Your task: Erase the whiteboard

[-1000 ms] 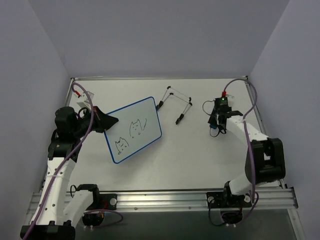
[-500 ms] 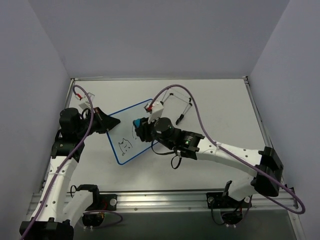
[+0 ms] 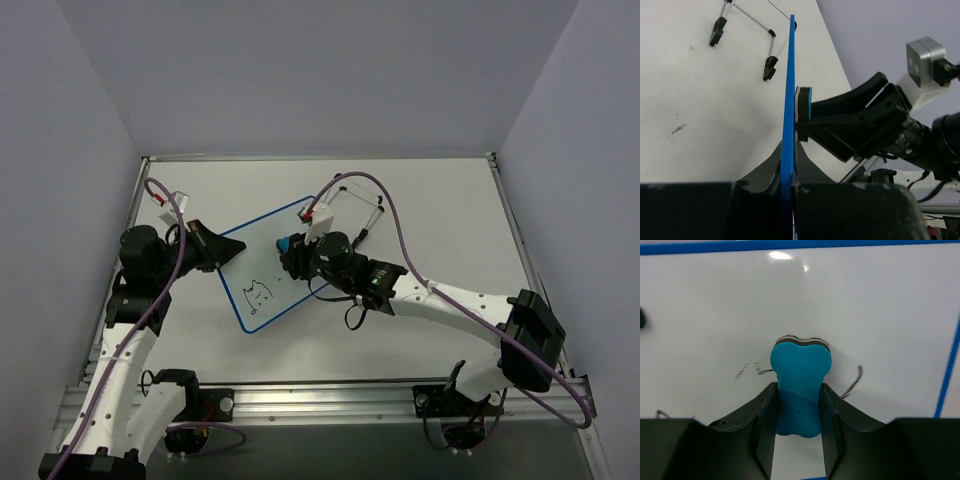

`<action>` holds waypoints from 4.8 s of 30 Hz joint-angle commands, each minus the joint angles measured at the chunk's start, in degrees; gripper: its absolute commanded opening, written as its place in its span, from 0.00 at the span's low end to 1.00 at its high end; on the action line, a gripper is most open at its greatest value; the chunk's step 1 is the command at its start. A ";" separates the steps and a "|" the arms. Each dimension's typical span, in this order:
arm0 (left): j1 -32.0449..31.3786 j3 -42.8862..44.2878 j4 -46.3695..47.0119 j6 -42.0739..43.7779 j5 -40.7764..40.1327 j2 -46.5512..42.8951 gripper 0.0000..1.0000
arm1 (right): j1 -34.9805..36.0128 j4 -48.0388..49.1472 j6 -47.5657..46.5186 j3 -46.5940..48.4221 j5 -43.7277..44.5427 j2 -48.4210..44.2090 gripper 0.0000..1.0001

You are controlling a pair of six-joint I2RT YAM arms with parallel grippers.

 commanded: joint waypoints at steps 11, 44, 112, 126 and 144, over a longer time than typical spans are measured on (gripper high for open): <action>-1.20 0.75 13.66 -7.75 9.02 -2.38 0.02 | -5.59 1.24 -2.27 -0.95 -6.31 -0.21 0.00; -3.66 1.72 16.82 -9.77 4.10 -0.71 0.02 | 0.82 11.33 2.38 -5.42 -9.64 0.32 0.00; -7.97 7.26 13.92 -7.93 -5.22 -0.09 0.02 | 10.25 -5.09 5.98 -0.31 3.10 3.58 0.00; -7.97 7.00 16.91 -10.91 -5.40 0.34 0.02 | 15.69 -3.17 7.22 0.64 11.46 4.10 0.00; -7.97 7.26 17.35 -12.85 -4.61 -0.71 0.02 | 4.89 -5.44 3.09 0.91 15.49 0.93 0.00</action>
